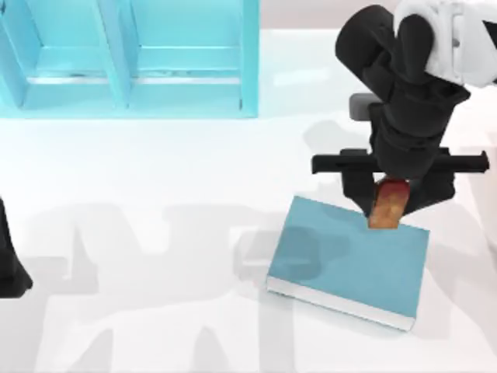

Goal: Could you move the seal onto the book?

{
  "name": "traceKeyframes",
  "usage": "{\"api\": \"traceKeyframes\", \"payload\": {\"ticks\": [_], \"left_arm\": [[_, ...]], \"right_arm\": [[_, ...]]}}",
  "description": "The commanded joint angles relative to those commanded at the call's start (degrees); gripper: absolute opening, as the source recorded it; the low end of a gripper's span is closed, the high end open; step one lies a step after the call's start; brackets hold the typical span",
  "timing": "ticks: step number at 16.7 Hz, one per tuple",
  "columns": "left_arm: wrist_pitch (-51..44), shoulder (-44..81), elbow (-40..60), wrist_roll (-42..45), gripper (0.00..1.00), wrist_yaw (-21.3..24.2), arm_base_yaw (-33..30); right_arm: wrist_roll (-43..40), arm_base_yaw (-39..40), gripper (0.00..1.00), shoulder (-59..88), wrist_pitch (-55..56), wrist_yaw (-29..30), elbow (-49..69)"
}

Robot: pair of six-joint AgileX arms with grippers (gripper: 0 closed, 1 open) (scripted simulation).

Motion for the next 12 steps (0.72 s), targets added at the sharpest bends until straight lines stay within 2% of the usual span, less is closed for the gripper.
{"api": "traceKeyframes", "payload": {"ticks": [3, 12], "left_arm": [[0.0, 0.0, 0.0, 0.0, 1.0, 0.0, 0.0], [0.0, 0.0, 0.0, 0.0, 1.0, 0.0, 0.0]], "right_arm": [[4.3, 4.4, 0.0, 0.5, 3.6, -0.2, -2.3], [4.5, 4.6, 0.0, 0.3, 2.8, -0.2, -1.6]]}}
